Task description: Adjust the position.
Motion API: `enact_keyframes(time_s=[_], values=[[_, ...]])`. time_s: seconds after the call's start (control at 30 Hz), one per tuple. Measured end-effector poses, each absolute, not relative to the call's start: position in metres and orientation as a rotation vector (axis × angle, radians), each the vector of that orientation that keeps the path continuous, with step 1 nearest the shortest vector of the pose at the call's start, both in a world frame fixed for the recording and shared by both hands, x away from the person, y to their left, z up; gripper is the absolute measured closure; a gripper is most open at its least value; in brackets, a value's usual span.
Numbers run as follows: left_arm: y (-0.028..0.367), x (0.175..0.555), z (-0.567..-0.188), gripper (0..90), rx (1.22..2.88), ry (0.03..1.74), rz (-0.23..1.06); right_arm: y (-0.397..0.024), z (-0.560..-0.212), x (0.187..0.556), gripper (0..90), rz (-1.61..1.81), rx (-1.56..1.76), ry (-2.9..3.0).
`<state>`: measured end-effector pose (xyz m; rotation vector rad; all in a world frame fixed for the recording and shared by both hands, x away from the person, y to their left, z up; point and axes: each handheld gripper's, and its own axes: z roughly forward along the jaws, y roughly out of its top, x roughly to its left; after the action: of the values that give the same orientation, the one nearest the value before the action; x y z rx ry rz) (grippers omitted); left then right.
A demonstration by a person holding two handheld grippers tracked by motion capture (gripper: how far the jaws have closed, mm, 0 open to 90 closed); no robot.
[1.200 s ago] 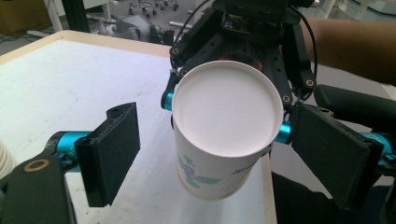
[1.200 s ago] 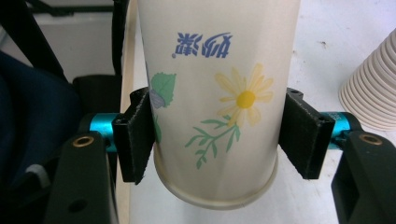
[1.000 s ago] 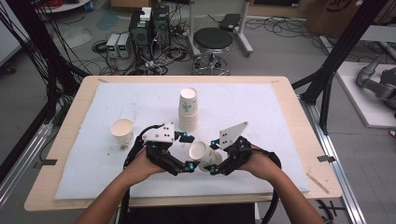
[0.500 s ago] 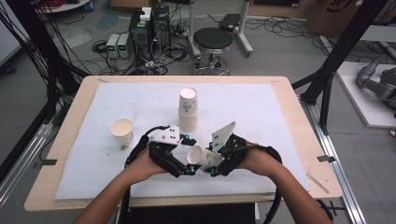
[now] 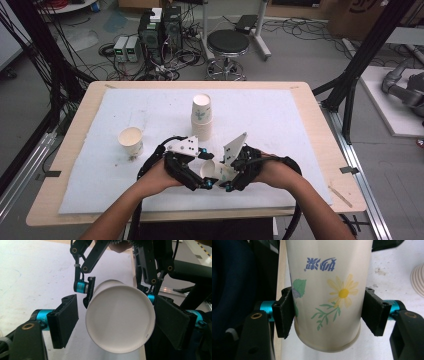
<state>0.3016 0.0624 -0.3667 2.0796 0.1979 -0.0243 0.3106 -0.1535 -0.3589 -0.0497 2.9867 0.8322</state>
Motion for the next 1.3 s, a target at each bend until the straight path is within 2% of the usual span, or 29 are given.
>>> enact_keyframes(time_s=[0.23, 0.6, 0.67, 0.7, 0.77, 1.3], values=[[0.06, 0.304, -0.369, 34.3, 2.109, 0.186, -0.062, -0.152, -0.361, 0.311, 34.1, 0.801, -0.051, 3.015], [0.058, 0.302, -0.371, 37.4, 2.141, 0.158, -0.054, -0.152, -0.363, 0.312, 34.9, 0.768, -0.046, 3.052], [0.058, 0.302, -0.371, 37.5, 2.138, 0.158, -0.044, -0.151, -0.363, 0.311, 32.3, 0.765, -0.057, 3.052], [0.059, 0.302, -0.371, 37.5, 2.133, 0.16, -0.032, -0.151, -0.364, 0.312, 30.6, 0.786, -0.077, 3.037], [0.062, 0.302, -0.371, 37.5, 2.12, 0.171, -0.032, -0.154, -0.362, 0.312, 20.6, 0.827, -0.027, 3.013], [0.095, 0.302, -0.38, 37.4, 1.863, 0.292, 0.01, -0.203, -0.361, 0.308, 20.1, 1.469, 0.248, 2.685]])
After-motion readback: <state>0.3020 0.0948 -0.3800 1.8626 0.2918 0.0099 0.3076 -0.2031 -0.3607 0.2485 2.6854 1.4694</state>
